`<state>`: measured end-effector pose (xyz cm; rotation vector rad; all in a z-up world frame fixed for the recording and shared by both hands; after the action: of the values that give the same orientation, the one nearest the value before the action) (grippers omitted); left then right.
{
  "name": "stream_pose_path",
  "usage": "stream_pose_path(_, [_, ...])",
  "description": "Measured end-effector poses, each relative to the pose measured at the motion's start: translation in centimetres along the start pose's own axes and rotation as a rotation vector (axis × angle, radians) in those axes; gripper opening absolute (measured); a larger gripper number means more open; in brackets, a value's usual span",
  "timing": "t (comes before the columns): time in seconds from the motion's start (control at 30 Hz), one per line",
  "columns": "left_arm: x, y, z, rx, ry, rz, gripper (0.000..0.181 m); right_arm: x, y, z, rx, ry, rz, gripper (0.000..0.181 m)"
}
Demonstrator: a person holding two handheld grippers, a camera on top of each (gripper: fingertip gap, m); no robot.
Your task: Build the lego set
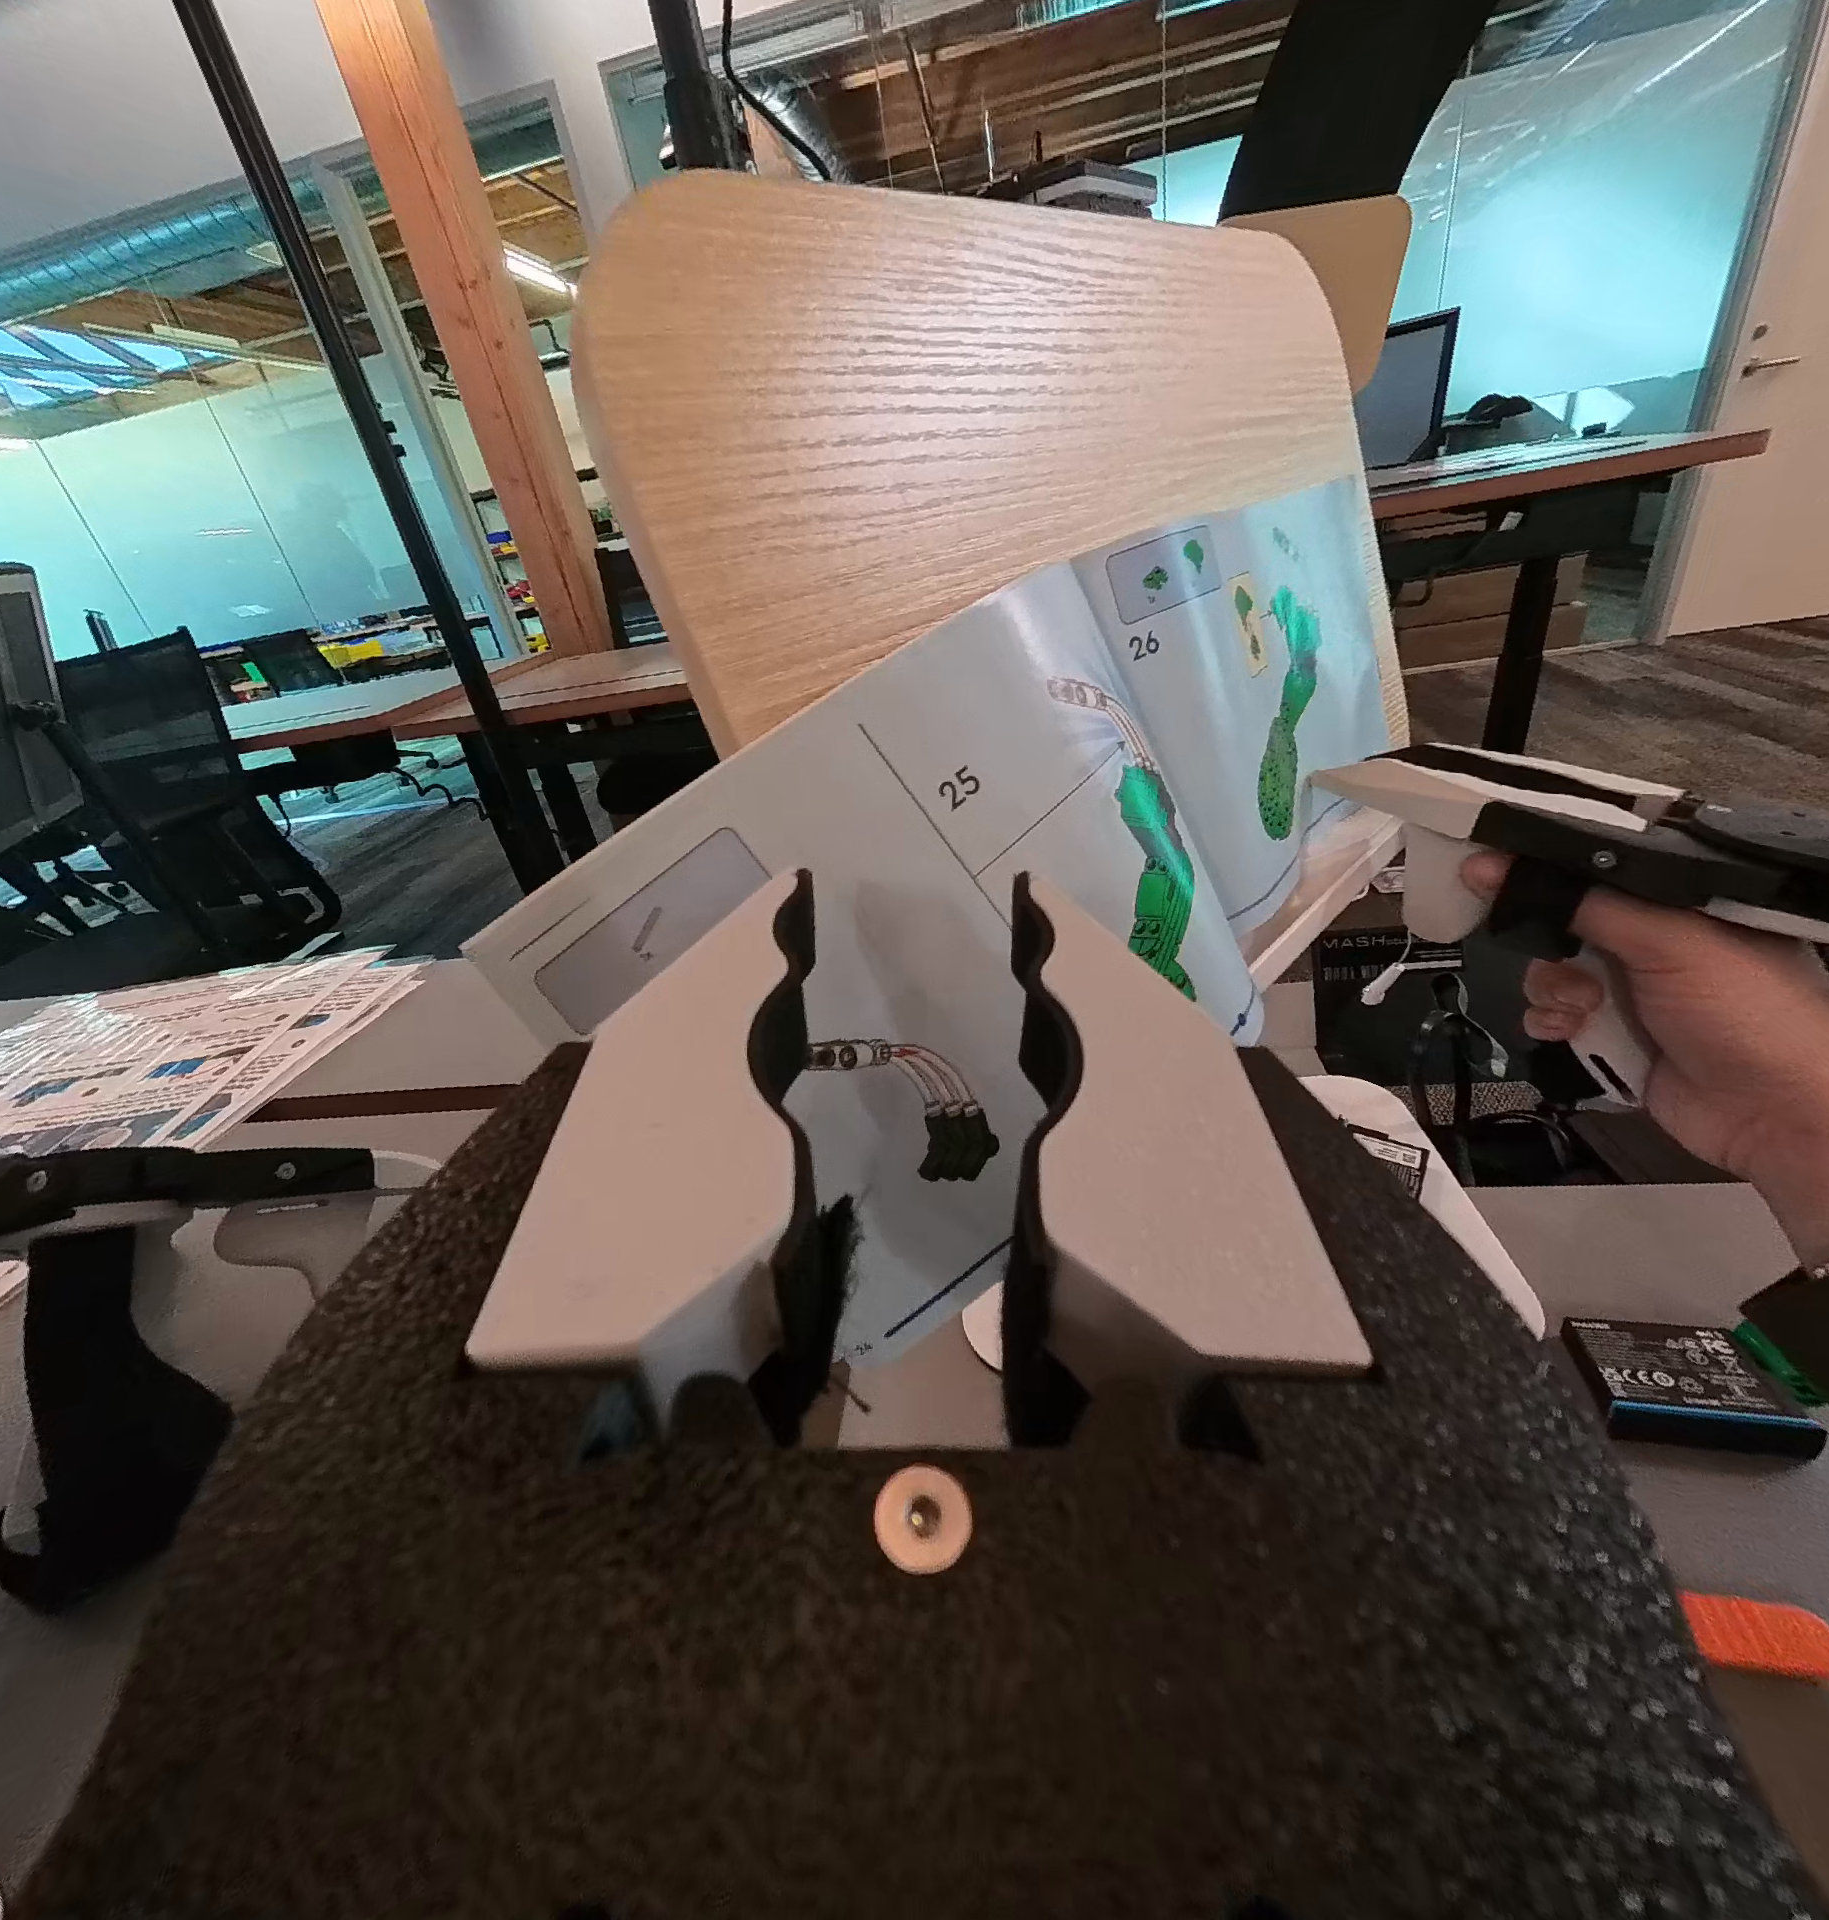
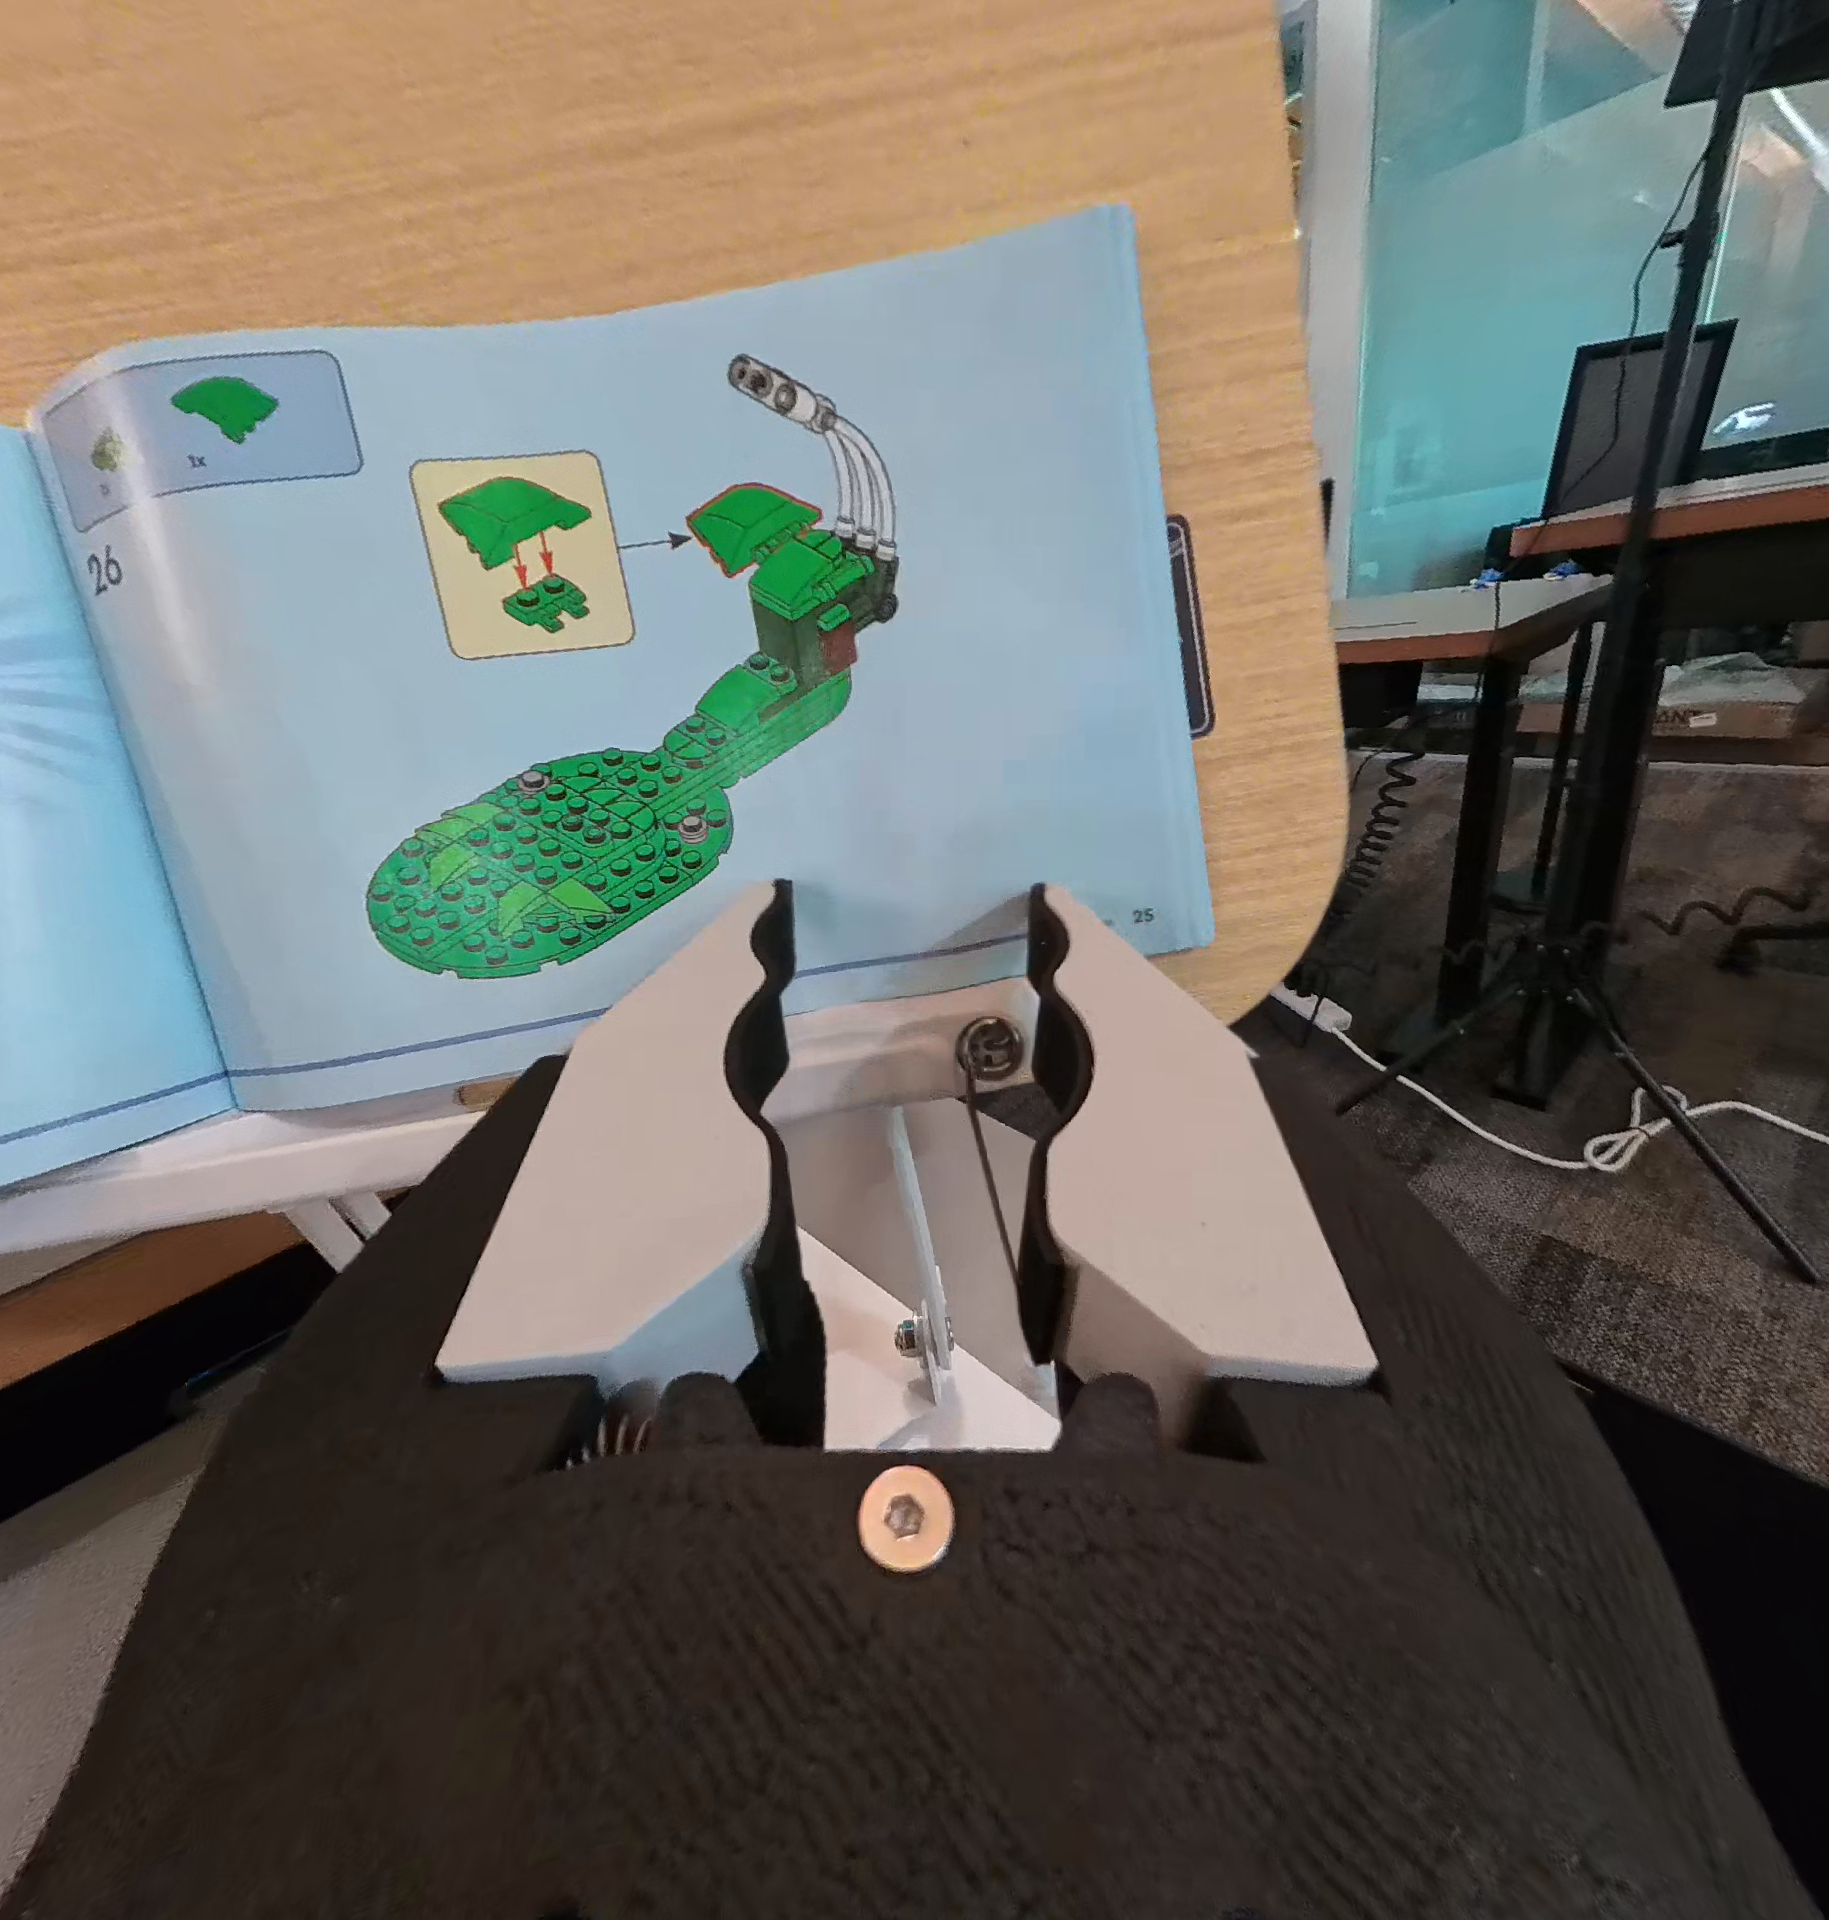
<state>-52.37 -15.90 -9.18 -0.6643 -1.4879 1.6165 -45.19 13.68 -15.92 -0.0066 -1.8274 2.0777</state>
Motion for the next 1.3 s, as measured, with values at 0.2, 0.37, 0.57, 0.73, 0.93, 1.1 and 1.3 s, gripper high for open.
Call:
stream_pose_path(0.2, [0.0, 0.0, -0.1, 0.002, 0.005, 0.002, 0.035, 0.0, -0.3, 0.8, -0.048, -0.036, 0.027, 0.019])
stream_pose_path(0.37, [0.0, -0.1, -0.1, 0.001, 0.006, 0.0, 0.035, 0.0, -0.4, 1.3, -0.031, -0.12, 0.033, 0.019])
stream_pose_path(0.57, [0.0, 0.0, -0.1, -0.002, 0.009, 0.001, 0.035, -0.3, -0.3, 1.6, 0.014, -0.239, 0.041, 0.032])
stream_pose_path(0.73, [0.2, 0.1, -0.3, 0.005, 0.015, 0.006, 0.035, -0.4, -0.3, 2.5, -0.005, -0.335, 0.067, 0.035])
stream_pose_path(0.93, [0.2, 0.0, -0.6, 0.017, 0.026, 0.0, 0.035, -0.5, -0.5, 3.4, -0.033, -0.411, 0.113, 0.035])
stream_pose_path(1.1, [0.2, -0.1, -0.8, 0.028, 0.037, -0.008, 0.035, -0.5, -0.7, 4.8, -0.093, -0.467, 0.166, 0.036])
stream_pose_path(1.3, [0.2, 0.0, -0.9, 0.031, 0.041, -0.005, 0.035, -0.5, -1.2, 6.4, -0.161, -0.503, 0.191, 0.041])
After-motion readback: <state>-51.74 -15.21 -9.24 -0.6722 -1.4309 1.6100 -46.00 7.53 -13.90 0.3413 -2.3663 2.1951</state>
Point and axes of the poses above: each gripper's, where its closed fingertips meet, x out along the fingers, y out of its underside, z = x × y across the jaws, the point moved 9 cm from there along -x, back along the fingers, and after that the axes turned 5 degrees about -z, right-handed, at the moved point
